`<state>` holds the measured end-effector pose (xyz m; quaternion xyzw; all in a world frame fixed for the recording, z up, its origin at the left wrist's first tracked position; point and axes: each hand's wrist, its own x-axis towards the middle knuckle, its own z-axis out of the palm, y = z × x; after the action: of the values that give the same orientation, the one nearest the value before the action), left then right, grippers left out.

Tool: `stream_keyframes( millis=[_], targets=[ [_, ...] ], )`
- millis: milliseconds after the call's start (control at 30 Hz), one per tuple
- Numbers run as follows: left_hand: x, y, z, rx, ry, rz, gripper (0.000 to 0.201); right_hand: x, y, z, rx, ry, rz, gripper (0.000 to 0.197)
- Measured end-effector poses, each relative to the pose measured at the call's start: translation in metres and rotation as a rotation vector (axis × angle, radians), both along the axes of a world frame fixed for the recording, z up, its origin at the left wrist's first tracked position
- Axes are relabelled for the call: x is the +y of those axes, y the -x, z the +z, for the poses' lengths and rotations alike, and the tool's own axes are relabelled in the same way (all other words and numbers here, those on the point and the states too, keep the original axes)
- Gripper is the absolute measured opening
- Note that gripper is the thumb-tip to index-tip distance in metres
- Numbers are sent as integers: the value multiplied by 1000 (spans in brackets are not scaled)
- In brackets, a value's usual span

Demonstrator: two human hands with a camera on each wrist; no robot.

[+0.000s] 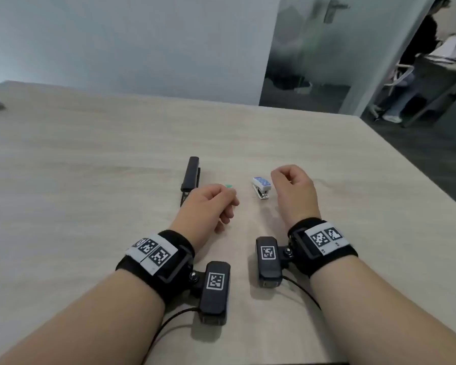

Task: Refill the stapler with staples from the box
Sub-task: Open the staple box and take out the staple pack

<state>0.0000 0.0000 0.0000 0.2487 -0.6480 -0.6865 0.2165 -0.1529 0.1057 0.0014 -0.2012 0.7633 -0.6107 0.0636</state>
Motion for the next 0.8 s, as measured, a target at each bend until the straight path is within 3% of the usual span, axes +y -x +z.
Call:
stream_keyframes(
  millis=[200, 333, 467, 533, 633, 800],
  targets=[
    [-9, 0, -7, 102, -111, 40, 21, -13, 16, -17, 32, -241, 119, 28],
    [-11, 5, -13, 70, -86, 61, 14, -13, 18, -19, 51, -287, 154, 22],
    [-13, 8, -16, 79, -124, 114, 7, -11, 6, -12, -80, 6, 190, 18],
    [-12, 8, -16, 90, -152, 95, 17, -13, -8, -9, -198, 167, 317, 19],
    [-11, 7, -14, 128, -179, 37, 25, -16, -27, -9, -246, 173, 512, 25],
    [-13, 6, -13, 136, -114, 58, 25, -14, -29, -9, -147, 123, 553, 24]
  ],
)
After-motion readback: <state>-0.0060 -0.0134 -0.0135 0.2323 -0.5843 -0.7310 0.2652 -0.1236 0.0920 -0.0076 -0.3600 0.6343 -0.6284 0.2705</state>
